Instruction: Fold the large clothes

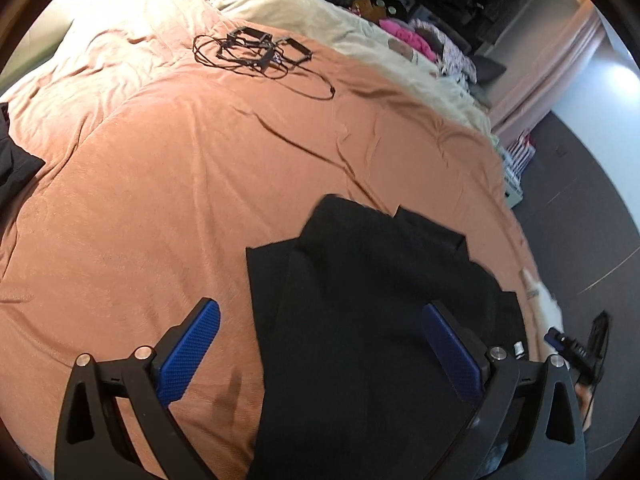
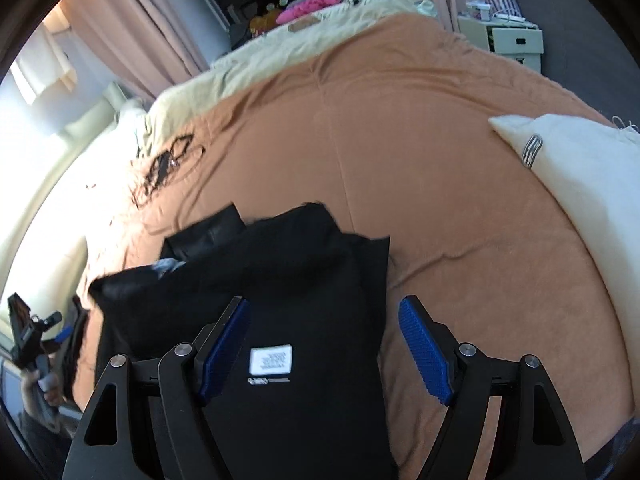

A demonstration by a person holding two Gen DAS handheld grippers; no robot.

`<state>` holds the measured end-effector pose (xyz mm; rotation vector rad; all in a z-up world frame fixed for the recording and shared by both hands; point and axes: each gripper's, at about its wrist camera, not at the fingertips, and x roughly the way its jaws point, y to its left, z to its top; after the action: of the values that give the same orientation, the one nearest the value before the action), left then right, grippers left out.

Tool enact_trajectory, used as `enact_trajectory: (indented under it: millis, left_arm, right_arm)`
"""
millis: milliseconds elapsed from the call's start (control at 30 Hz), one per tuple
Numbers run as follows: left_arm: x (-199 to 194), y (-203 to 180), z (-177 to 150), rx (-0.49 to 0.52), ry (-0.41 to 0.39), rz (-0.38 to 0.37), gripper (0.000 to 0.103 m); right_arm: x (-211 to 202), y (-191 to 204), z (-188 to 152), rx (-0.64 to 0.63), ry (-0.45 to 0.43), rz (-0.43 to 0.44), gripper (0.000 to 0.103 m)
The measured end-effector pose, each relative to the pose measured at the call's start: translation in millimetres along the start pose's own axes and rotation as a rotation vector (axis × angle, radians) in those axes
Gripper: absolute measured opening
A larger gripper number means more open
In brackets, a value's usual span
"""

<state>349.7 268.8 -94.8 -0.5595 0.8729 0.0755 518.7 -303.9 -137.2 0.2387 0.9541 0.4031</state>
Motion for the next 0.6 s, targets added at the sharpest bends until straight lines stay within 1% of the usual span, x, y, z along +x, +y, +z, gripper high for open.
enact_trajectory:
  millis: [33,133,167,300,333,467,600]
  left_arm:
    - [4,0,-2,0.009,0.012,0.008,0.092]
    - [19,-2,-7,0.045,0.055,0.035,0.083]
    - [25,-2,-9,0.058,0.067,0.047,0.082]
    - [43,-2,-13,0.066,0.108,0.063,0.079]
    - [45,-2,-12,0.067,0.112,0.063,0.079]
    - [60,0,-4,0.078,0.130,0.066,0.079]
    - [81,6,10,0.046,0.149,0.056,0.079]
  right_arm:
    - [4,1,0,-0.009,0.014,-0.006,0.077]
    - [16,6,-4,-0.042,0.042,-0.016,0.075]
    - [19,7,-5,-0.049,0.049,-0.022,0.074]
    - [40,10,-10,-0.069,0.096,-0.050,0.059]
    - [45,10,-10,-0.064,0.106,-0.052,0.057]
    - [52,12,-4,-0.067,0.101,-0.044,0.057]
    - [61,15,9,-0.068,0.103,-0.049,0.057]
